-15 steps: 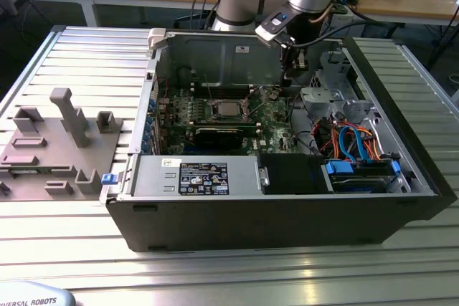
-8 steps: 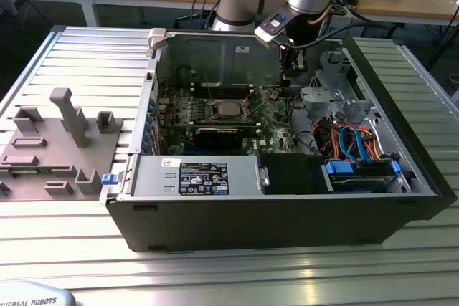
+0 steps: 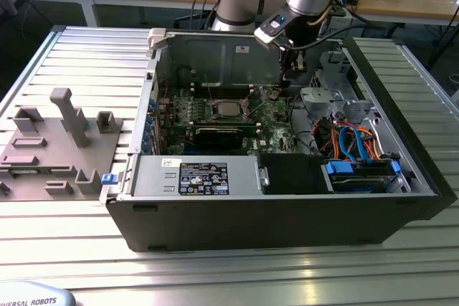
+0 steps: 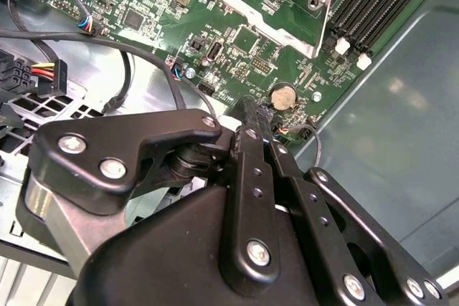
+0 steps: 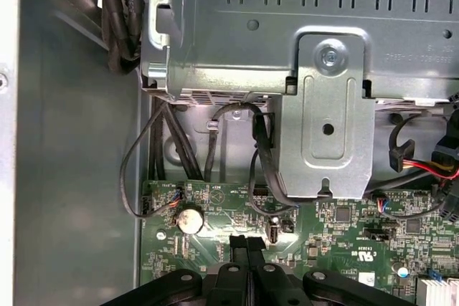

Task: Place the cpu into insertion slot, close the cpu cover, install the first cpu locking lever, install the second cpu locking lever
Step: 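Close the cpu cover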

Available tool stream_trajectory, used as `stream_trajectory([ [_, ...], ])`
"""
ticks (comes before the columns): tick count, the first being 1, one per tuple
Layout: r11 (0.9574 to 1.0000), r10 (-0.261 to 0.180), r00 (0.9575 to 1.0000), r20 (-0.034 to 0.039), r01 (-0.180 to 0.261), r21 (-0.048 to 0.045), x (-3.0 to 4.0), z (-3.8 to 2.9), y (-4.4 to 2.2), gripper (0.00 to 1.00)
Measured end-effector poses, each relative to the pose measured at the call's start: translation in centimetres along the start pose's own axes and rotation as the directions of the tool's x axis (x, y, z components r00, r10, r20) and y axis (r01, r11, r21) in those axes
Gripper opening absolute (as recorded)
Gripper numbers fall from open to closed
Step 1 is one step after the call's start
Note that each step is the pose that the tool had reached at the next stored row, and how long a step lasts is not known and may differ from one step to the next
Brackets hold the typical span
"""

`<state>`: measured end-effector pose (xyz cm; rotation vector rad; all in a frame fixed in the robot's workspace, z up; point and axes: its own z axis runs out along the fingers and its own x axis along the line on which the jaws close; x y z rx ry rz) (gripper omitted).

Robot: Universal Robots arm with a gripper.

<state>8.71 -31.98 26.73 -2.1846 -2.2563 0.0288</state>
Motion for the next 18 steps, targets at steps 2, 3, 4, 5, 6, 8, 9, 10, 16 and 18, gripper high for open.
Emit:
stream_trajectory([
  [2, 1.0000, 0.000, 1.0000, 0.0000, 0.000, 0.0000, 0.00, 0.04, 0.00, 0.11],
  [3, 1.0000, 0.000, 1.0000, 0.0000, 0.000, 0.0000, 0.00, 0.06, 0.00, 0.11],
  [4, 1.0000, 0.000, 1.0000, -0.0001, 0.000, 0.0000, 0.00, 0.08, 0.00, 0.11],
  [5, 1.0000, 0.000, 1.0000, -0.0001, 0.000, 0.0000, 0.00, 0.10, 0.00, 0.11],
  [6, 1.0000, 0.000, 1.0000, -0.0001, 0.000, 0.0000, 0.00, 0.12, 0.00, 0.11],
  [8, 1.0000, 0.000, 1.0000, -0.0001, 0.000, 0.0000, 0.00, 0.17, 0.00, 0.11],
  [9, 1.0000, 0.000, 1.0000, -0.0001, 0.000, 0.0000, 0.00, 0.19, 0.00, 0.11],
  [10, 1.0000, 0.000, 1.0000, -0.0001, 0.000, 0.0000, 0.00, 0.21, 0.00, 0.11],
  [16, 1.0000, 0.000, 1.0000, -0.0001, 0.000, 0.0000, 0.01, 0.35, 0.01, 0.11],
  [18, 1.0000, 0.000, 1.0000, -0.0001, 0.000, 0.0000, 0.01, 0.40, 0.01, 0.11],
])
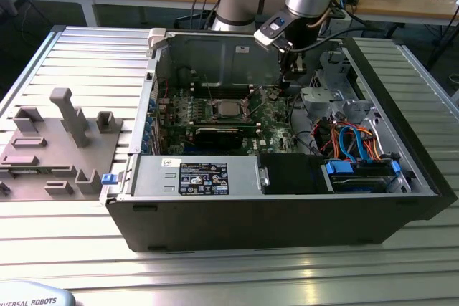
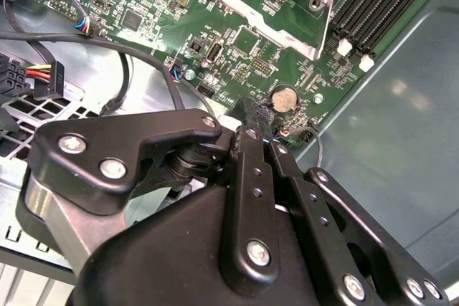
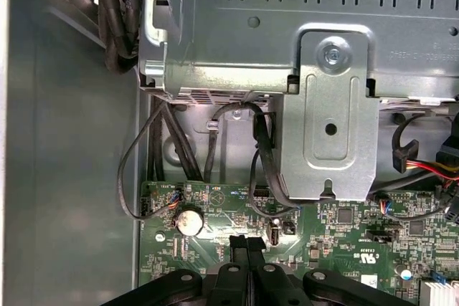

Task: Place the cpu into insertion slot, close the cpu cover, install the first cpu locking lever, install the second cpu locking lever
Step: 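Close the cpu cover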

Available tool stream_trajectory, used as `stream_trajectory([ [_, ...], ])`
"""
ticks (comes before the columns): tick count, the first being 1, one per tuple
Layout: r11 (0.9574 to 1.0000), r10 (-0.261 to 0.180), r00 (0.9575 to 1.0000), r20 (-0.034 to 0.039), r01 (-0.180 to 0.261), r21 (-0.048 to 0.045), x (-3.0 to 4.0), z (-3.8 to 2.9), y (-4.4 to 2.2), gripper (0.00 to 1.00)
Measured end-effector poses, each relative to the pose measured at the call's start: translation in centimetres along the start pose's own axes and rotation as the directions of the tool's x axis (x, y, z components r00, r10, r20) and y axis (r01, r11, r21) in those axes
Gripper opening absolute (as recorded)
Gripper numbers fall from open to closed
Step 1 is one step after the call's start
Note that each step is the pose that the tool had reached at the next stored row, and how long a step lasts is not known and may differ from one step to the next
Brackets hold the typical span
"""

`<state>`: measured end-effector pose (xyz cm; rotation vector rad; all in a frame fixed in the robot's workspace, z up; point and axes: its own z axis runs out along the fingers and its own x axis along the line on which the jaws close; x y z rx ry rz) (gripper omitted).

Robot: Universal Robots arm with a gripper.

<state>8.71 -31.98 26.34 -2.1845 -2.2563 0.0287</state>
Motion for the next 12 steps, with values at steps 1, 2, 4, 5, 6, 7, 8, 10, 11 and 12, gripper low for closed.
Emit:
stream_trajectory([
  [1, 1.0000, 0.000, 1.0000, 0.0000, 0.000, 0.0000, 0.00, 0.02, 0.00, 0.11],
  [2, 1.0000, 0.000, 1.0000, -0.0001, 0.000, 0.0000, 0.00, 0.05, 0.00, 0.11],
  [4, 1.0000, 0.000, 1.0000, 0.0000, 0.000, 0.0000, 0.00, 0.08, 0.00, 0.11],
  [5, 1.0000, 0.000, 1.0000, 0.0000, 0.000, 0.0000, 0.00, 0.10, 0.00, 0.11],
  [6, 1.0000, 0.000, 1.0000, 0.0000, 0.000, 0.0000, 0.00, 0.10, 0.00, 0.11],
  [7, 1.0000, 0.000, 1.0000, -0.0001, 0.000, -0.0001, 0.00, 0.11, -0.01, 0.11],
  [8, 1.0000, 0.000, 1.0000, -0.0001, 0.000, -0.0001, 0.00, 0.11, -0.02, 0.11],
  [10, 1.0000, 0.000, 1.0000, -0.0004, 0.000, 0.0000, 0.00, 0.11, -0.02, 0.11],
  [11, 1.0000, 0.000, 1.0000, -0.0004, 0.000, 0.0000, 0.00, 0.11, -0.02, 0.11],
  [12, 1.0000, 0.000, 1.0000, -0.0004, 0.000, 0.0000, 0.01, 0.11, -0.02, 0.11],
])
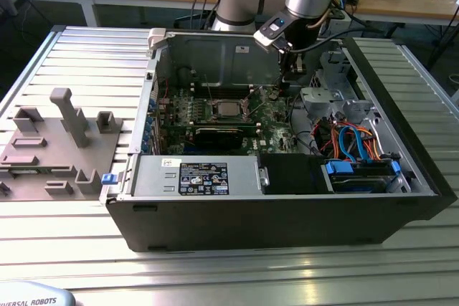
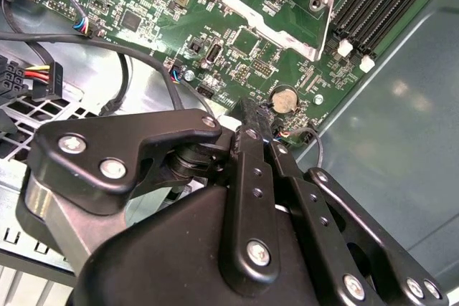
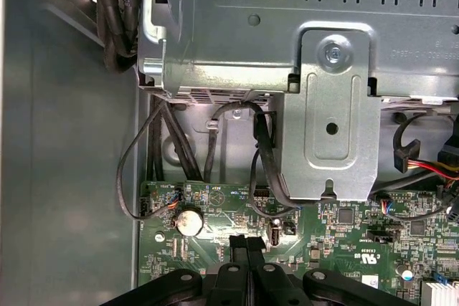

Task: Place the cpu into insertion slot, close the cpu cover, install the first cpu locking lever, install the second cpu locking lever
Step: 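Close the cpu cover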

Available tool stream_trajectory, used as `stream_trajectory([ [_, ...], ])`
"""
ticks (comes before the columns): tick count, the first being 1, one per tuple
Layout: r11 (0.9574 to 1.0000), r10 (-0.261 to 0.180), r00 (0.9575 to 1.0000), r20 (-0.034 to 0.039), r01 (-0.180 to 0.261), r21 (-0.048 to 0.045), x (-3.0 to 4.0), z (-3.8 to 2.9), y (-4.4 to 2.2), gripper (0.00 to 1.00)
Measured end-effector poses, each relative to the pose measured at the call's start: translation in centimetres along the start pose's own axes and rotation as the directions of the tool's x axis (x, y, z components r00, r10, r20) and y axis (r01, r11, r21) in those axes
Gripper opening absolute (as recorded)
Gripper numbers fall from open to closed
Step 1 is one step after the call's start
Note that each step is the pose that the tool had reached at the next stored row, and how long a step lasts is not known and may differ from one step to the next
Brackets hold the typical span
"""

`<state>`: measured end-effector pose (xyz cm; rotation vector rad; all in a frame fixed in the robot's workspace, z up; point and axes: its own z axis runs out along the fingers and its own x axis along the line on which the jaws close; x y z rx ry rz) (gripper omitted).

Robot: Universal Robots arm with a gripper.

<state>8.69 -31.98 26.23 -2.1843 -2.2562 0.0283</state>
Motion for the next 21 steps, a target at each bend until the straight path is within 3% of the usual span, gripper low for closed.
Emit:
stream_trajectory([
  [21, 1.0000, 0.000, 1.0000, 0.0000, 0.000, 0.0000, 0.02, 0.03, -0.62, 0.11],
])
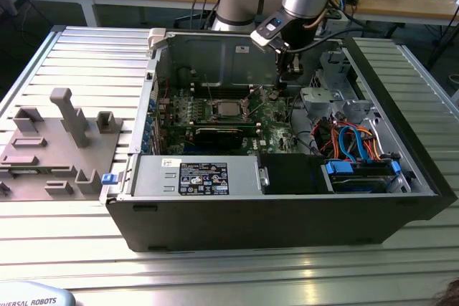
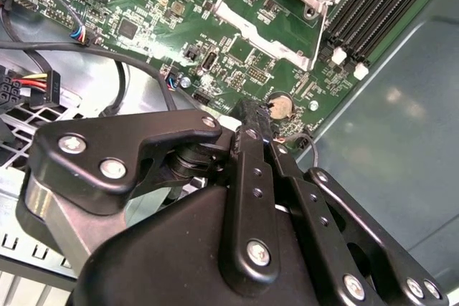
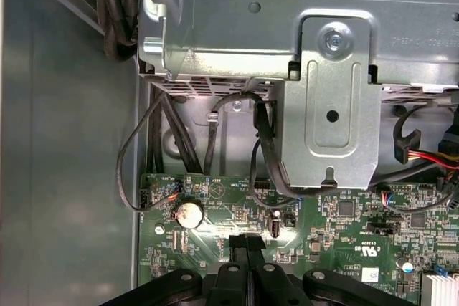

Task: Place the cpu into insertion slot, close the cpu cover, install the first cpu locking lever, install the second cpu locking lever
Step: 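Close the cpu cover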

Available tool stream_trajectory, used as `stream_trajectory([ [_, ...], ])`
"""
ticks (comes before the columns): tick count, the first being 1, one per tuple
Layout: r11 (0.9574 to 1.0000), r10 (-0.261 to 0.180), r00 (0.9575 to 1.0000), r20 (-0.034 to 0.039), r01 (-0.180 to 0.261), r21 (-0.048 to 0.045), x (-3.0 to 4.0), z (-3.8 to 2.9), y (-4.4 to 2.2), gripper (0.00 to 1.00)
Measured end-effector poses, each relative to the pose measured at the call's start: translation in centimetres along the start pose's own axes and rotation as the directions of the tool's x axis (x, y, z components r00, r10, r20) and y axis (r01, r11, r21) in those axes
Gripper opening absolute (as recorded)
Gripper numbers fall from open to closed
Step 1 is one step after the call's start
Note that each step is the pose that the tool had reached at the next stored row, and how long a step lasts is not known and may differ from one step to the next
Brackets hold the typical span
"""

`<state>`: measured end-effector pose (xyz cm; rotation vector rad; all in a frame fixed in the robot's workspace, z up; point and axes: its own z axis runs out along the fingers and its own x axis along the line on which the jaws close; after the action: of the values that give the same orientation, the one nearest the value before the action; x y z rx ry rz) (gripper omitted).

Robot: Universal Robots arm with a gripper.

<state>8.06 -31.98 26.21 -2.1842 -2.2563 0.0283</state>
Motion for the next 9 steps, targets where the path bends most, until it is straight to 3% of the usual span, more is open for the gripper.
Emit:
stream_trajectory([
  [9, 1.0000, 0.000, 1.0000, 0.0000, 0.000, 0.0001, 0.01, 0.03, -0.38, 0.11],
])
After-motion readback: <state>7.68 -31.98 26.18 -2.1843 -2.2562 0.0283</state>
